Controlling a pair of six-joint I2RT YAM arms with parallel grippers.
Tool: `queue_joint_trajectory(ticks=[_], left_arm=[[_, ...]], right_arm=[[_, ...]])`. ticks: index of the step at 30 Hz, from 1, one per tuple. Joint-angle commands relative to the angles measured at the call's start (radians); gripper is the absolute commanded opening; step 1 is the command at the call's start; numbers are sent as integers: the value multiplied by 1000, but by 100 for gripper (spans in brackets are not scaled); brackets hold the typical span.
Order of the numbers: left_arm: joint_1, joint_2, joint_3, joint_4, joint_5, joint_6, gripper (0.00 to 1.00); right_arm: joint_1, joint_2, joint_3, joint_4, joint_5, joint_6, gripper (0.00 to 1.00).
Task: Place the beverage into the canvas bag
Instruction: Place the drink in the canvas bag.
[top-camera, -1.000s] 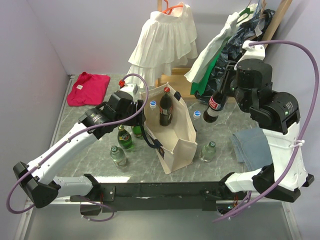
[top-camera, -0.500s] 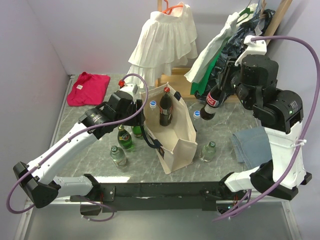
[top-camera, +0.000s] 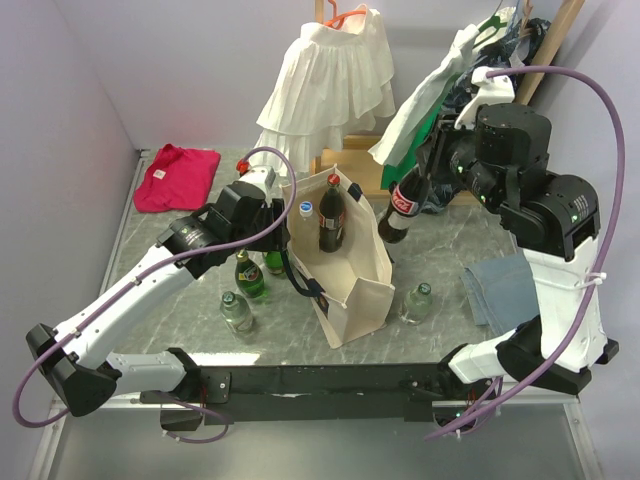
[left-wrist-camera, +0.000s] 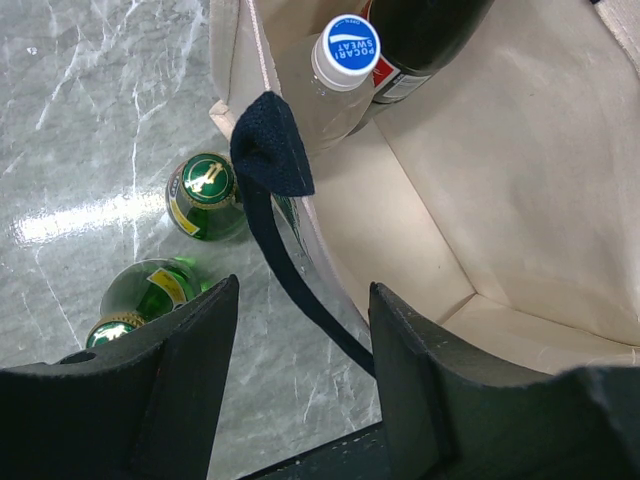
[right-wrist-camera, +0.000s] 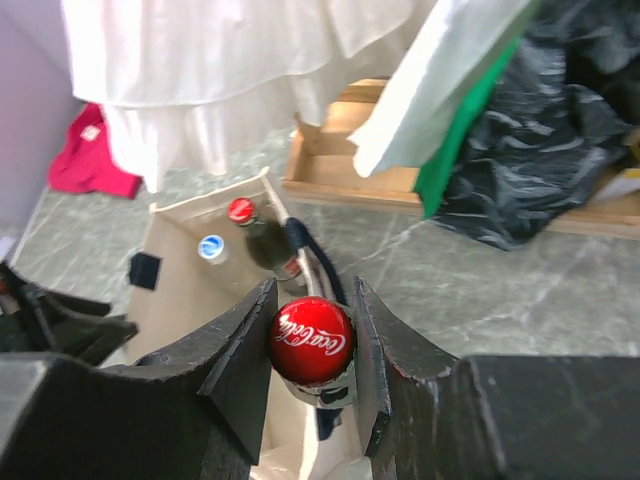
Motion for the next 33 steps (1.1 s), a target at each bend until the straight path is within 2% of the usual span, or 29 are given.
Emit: queue_joint_trajectory(ticks=[1,11,19,33], left_arm=[[0,-39,6,36,2,-17,60],[0,-42,6,41,5,-11,60],[0,-43,8,41,7,-11,60],[0,-43,11,38,-1,-11,60]], right_arm=[[-3,-47,19,246,-75,26,0],[15,2,112,261,-155,15,0],[46,36,112,276,-189,16,0],[128,107,80,260,-100,-26,0]])
